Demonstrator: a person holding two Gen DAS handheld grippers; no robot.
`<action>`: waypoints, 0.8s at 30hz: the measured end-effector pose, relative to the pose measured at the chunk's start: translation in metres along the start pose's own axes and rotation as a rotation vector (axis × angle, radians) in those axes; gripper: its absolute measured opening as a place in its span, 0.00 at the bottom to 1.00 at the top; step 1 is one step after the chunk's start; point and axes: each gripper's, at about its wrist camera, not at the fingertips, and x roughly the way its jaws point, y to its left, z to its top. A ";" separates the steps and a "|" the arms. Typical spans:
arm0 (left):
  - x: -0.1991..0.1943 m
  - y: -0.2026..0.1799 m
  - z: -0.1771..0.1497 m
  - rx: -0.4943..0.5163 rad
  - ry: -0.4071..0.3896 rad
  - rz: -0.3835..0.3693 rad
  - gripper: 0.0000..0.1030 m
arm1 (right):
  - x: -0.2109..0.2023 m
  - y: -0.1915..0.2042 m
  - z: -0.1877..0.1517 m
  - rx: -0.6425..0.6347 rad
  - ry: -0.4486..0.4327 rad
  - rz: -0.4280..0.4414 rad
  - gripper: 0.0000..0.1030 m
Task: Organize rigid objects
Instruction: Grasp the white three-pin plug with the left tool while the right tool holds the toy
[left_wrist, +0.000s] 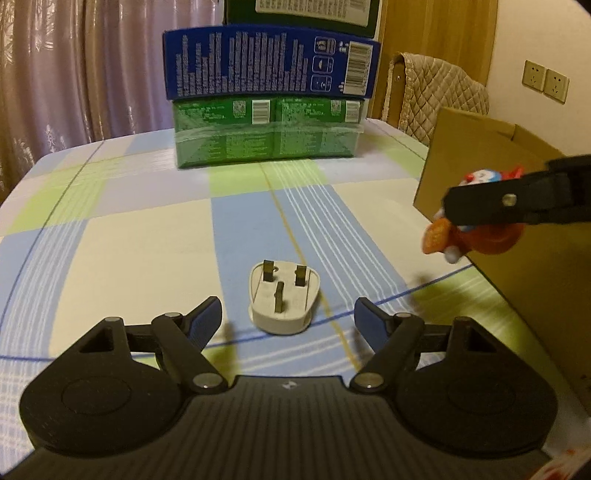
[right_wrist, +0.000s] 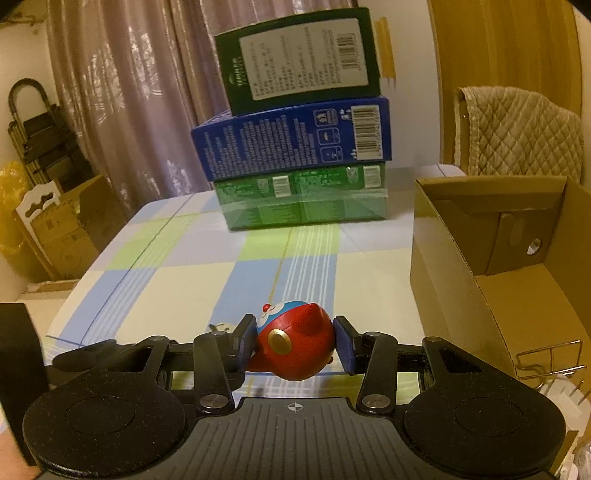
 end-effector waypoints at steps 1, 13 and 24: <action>0.005 0.002 0.001 -0.005 0.001 -0.001 0.69 | 0.001 -0.002 0.001 0.003 0.001 -0.001 0.41; 0.033 0.001 0.004 0.063 -0.016 0.000 0.48 | 0.005 -0.002 0.009 0.020 -0.015 0.006 0.41; 0.029 -0.004 0.000 0.087 -0.029 0.018 0.41 | 0.003 -0.001 0.013 0.034 -0.023 0.011 0.41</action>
